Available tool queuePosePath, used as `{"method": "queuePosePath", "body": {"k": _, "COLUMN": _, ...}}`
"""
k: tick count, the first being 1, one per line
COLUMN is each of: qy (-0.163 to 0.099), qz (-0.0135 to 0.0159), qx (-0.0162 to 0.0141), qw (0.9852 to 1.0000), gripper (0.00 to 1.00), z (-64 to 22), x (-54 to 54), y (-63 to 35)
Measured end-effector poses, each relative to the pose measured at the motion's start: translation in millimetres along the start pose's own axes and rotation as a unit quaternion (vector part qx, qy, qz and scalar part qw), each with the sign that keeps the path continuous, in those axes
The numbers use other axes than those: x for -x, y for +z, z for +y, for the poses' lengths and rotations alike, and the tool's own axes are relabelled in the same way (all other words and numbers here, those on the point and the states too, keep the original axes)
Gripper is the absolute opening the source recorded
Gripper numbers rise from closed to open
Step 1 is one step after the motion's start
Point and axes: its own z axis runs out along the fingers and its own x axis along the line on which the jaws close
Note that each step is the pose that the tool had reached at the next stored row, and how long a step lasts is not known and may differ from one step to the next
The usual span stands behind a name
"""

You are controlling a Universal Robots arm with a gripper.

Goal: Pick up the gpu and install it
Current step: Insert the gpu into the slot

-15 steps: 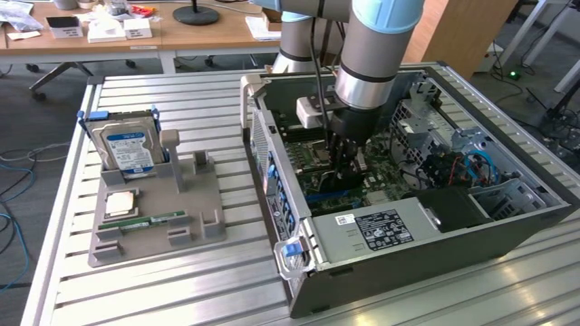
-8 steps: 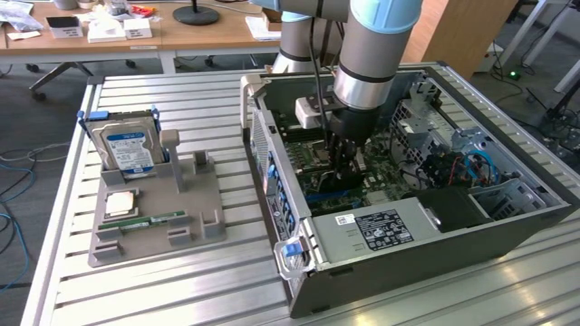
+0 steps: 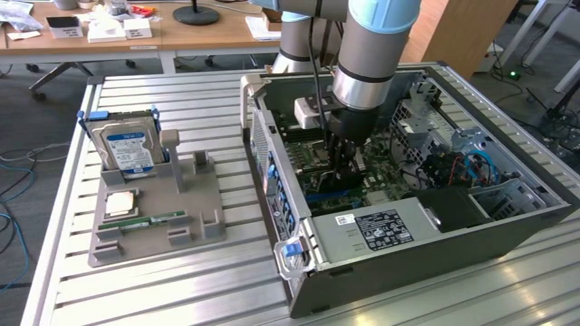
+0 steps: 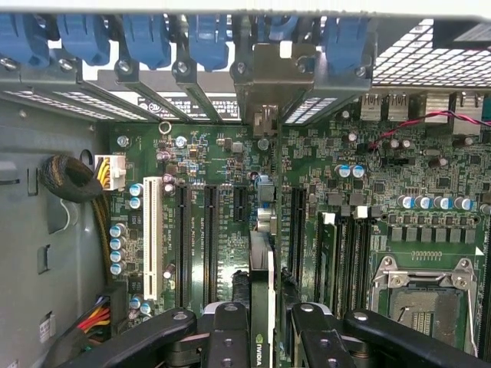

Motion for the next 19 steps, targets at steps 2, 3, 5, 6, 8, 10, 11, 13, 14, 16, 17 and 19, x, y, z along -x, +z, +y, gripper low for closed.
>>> {"method": "queuePosePath", "body": {"k": 2, "qy": 0.000, "qz": 0.0000, "qx": -0.0005, "qw": 1.0000, "gripper": 0.26, "z": 0.3, "x": 0.0, "y": 0.0}}
{"method": "queuePosePath", "body": {"k": 3, "qy": 0.000, "qz": 0.0000, "qx": -0.0006, "qw": 1.0000, "gripper": 0.26, "z": 0.3, "x": 0.0, "y": 0.0}}
{"method": "queuePosePath", "body": {"k": 5, "qy": 0.000, "qz": 0.0000, "qx": -0.0006, "qw": 1.0000, "gripper": 0.26, "z": 0.4, "x": 0.0, "y": 0.0}}
{"method": "queuePosePath", "body": {"k": 6, "qy": 0.000, "qz": 0.0000, "qx": -0.0008, "qw": 1.0000, "gripper": 0.26, "z": 0.4, "x": 0.0, "y": 0.0}}
{"method": "queuePosePath", "body": {"k": 8, "qy": 0.000, "qz": 0.0000, "qx": -0.0022, "qw": 1.0000, "gripper": 0.26, "z": 0.8, "x": 0.0, "y": 0.3}}
{"method": "queuePosePath", "body": {"k": 10, "qy": 0.000, "qz": 0.0001, "qx": -0.0037, "qw": 1.0000, "gripper": 0.26, "z": 1.1, "x": 0.0, "y": 0.4}}
{"method": "queuePosePath", "body": {"k": 11, "qy": 0.000, "qz": 0.0000, "qx": -0.0043, "qw": 1.0000, "gripper": 0.26, "z": 1.2, "x": 0.0, "y": 0.4}}
{"method": "queuePosePath", "body": {"k": 13, "qy": 0.000, "qz": 0.0000, "qx": -0.0049, "qw": 1.0000, "gripper": 0.26, "z": 1.5, "x": 0.0, "y": 0.5}}
{"method": "queuePosePath", "body": {"k": 14, "qy": 0.000, "qz": 0.0000, "qx": -0.0052, "qw": 1.0000, "gripper": 0.26, "z": 1.7, "x": 0.0, "y": 0.5}}
{"method": "queuePosePath", "body": {"k": 16, "qy": 0.000, "qz": 0.0000, "qx": -0.0058, "qw": 1.0000, "gripper": 0.26, "z": 2.4, "x": 0.0, "y": 0.5}}
{"method": "queuePosePath", "body": {"k": 17, "qy": 0.000, "qz": 0.0000, "qx": -0.0061, "qw": 1.0000, "gripper": 0.26, "z": 2.8, "x": 0.0, "y": 0.5}}
{"method": "queuePosePath", "body": {"k": 19, "qy": 0.000, "qz": 0.0000, "qx": -0.0065, "qw": 1.0000, "gripper": 0.26, "z": 3.3, "x": 0.0, "y": 0.5}}
